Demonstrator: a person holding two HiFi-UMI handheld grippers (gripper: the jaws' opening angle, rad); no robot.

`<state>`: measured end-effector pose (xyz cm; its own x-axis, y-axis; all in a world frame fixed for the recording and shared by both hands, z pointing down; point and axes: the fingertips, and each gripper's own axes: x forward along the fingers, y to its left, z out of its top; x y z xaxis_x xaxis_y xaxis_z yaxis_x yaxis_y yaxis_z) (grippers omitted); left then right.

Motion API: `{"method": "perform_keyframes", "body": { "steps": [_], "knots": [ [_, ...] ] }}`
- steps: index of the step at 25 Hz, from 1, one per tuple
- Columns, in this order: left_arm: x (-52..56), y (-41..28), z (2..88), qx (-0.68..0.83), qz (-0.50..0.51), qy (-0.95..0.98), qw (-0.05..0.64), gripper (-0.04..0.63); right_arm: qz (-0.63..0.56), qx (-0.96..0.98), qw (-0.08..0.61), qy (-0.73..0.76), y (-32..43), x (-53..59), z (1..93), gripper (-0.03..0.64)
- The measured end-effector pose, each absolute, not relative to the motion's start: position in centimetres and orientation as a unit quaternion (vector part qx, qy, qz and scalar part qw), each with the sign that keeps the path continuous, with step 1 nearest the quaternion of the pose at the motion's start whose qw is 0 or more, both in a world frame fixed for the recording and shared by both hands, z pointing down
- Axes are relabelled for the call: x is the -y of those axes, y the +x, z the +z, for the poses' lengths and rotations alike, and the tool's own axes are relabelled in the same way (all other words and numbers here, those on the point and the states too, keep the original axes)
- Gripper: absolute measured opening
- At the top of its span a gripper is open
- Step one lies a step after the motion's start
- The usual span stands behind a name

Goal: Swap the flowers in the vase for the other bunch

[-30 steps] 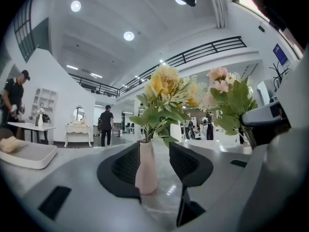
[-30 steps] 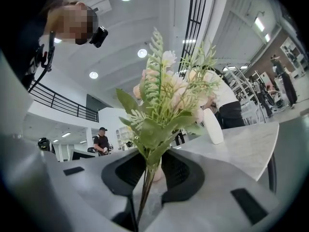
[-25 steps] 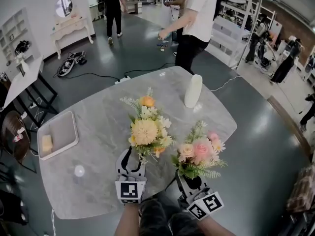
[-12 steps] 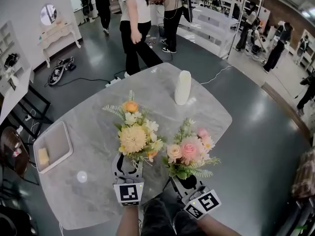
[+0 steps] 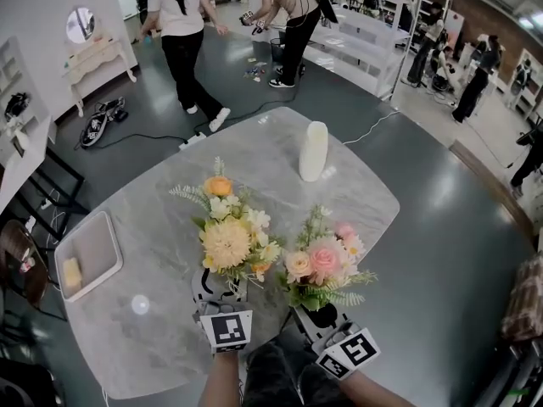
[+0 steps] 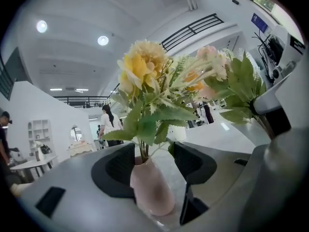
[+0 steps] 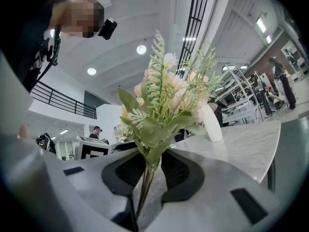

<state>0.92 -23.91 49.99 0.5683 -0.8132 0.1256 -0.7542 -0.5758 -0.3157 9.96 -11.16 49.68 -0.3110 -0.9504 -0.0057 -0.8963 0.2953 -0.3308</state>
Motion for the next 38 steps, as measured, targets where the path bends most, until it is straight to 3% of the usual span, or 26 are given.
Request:
{"method": "perform_keyframes", "body": {
  "steps": [12, 20, 38],
  "knots": [
    [24.5, 1.6, 48.9, -0.447, -0.114, -0.875, 0.143, 0.250, -0.135, -0.798, 0.097, -0.580, 10.1, 11.0, 50.1, 0.098],
    [24.9, 0.6, 47.5, -0.455, -0.075, -0.876, 0.143, 0.113, -0.134, -0.800, 0.093, -0.577, 9.5, 11.8, 50.3, 0.098],
    [25.2, -2.2, 41.9, -0.472, -0.013, -0.876, 0.103, 0.078, -0.120, -0.808, 0.102, -0.568, 8.4, 12.9, 46.0, 0.098]
  ]
}}
